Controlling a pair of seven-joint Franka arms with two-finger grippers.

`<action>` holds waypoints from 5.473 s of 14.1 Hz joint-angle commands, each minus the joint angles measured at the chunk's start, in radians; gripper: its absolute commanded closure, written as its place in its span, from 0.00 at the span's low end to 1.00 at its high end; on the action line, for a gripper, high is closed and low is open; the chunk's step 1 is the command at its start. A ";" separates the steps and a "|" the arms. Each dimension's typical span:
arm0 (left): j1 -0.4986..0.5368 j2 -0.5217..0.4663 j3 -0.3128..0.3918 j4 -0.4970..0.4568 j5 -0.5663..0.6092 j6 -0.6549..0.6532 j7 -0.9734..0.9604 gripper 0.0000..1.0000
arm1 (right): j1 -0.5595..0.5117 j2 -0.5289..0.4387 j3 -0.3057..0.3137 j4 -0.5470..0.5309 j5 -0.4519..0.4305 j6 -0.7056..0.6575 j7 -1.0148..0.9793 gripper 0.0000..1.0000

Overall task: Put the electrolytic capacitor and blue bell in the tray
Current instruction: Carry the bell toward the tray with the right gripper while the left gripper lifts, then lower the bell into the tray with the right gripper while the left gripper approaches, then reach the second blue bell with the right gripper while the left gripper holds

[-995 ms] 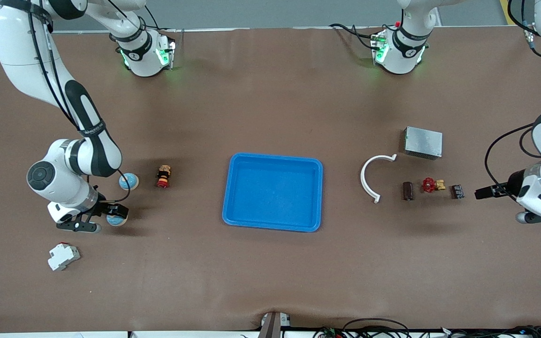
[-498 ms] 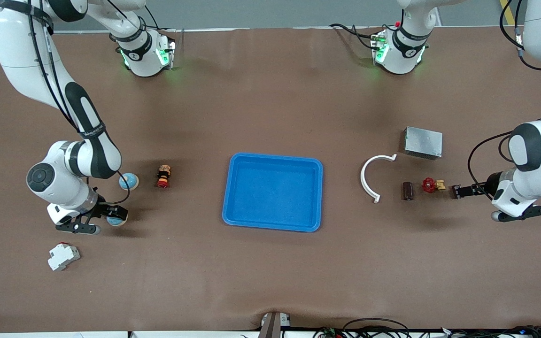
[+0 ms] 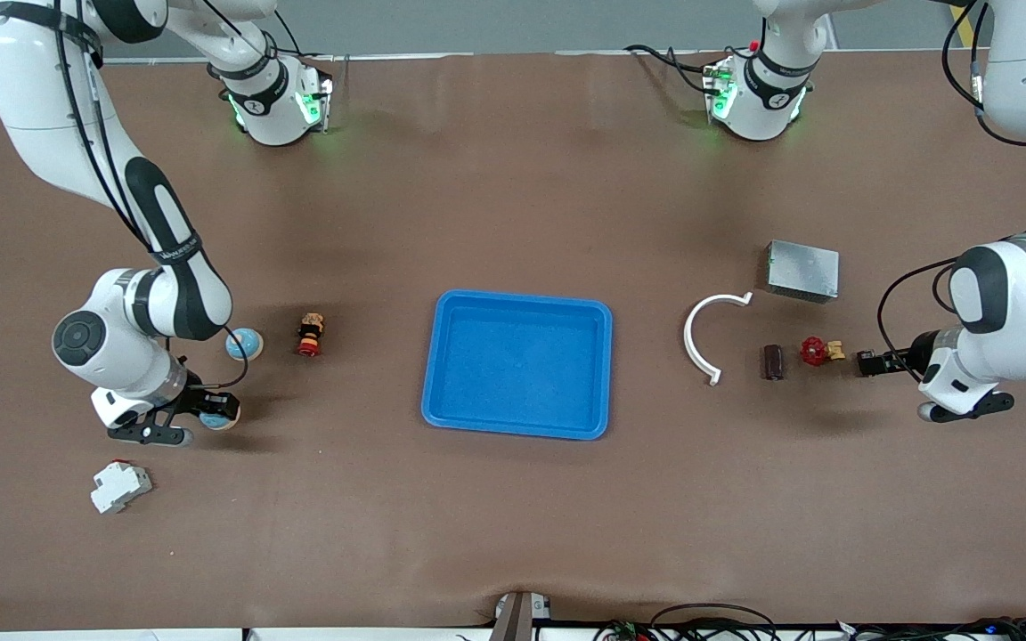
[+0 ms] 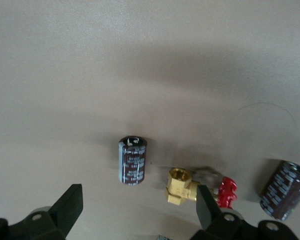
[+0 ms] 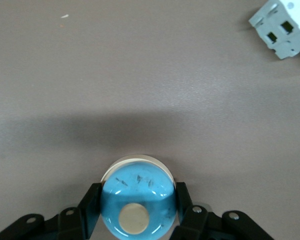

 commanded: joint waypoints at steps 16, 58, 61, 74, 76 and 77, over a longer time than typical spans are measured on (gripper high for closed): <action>0.030 0.081 0.001 -0.057 0.025 0.156 -0.018 0.00 | 0.595 -0.179 0.002 0.020 -0.004 -0.242 1.108 1.00; -0.368 0.125 -0.310 0.314 0.109 -0.255 -1.179 1.00 | 0.715 0.047 -0.006 0.316 -0.104 -0.364 1.265 0.00; -0.402 0.140 -0.312 0.314 0.114 -0.232 -1.220 1.00 | 0.606 -0.059 -0.004 0.304 -0.101 -0.491 1.075 0.00; -0.575 0.240 -0.310 0.314 0.115 -0.094 -1.446 1.00 | 0.194 -0.381 0.001 -0.258 -0.084 -0.138 0.278 0.00; -0.582 0.257 -0.310 0.314 0.115 -0.059 -1.452 1.00 | 0.154 -0.384 0.002 -0.295 -0.084 -0.109 0.230 0.00; -0.586 0.260 -0.310 0.314 0.115 -0.051 -1.452 1.00 | 0.137 -0.386 0.004 -0.323 -0.081 -0.075 0.202 0.00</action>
